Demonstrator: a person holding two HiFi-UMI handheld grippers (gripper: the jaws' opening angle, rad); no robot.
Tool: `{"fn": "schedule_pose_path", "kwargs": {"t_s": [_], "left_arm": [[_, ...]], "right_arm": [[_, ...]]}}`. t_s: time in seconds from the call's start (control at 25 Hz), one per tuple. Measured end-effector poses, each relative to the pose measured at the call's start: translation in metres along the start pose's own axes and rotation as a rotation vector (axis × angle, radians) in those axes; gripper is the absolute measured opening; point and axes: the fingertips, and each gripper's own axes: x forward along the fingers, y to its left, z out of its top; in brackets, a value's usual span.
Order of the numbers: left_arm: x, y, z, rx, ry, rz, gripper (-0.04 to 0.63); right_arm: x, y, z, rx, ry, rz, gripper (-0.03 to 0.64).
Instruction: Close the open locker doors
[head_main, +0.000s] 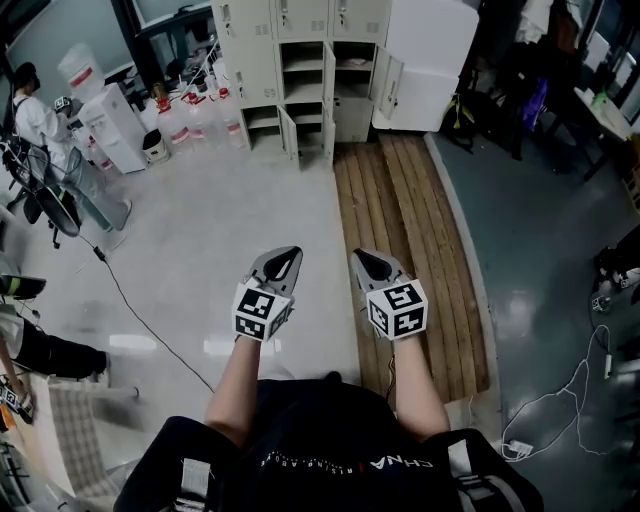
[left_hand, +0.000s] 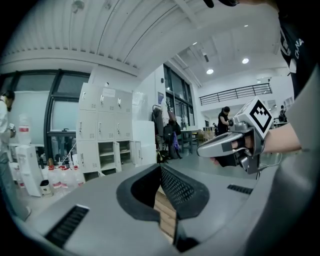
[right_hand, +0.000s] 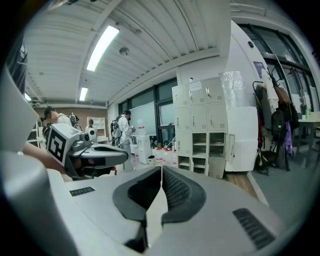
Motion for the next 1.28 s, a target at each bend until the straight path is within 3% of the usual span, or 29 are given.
{"fn": "schedule_pose_path", "kwargs": {"t_s": [0.28,0.56,1.04,1.28], "left_arm": [[0.012,0.008,-0.012,-0.012,0.024,0.040,0.020],[0.051,0.047,-0.019,-0.019,0.028,0.017,0.020],[0.127,0.207,-0.003,-0.020,0.022,-0.037,0.020],[0.152,0.265,0.001,-0.010,0.013,-0.083,0.020]], "right_arm": [[0.012,-0.023,-0.013,0.051,0.012,-0.003,0.032],[0.061,-0.042,-0.009,0.054,0.034,-0.016,0.032],[0.212,-0.070,0.055,0.050,0.041,-0.083,0.032],[0.276,-0.073,0.077,0.052,0.043,-0.108,0.032]]}}
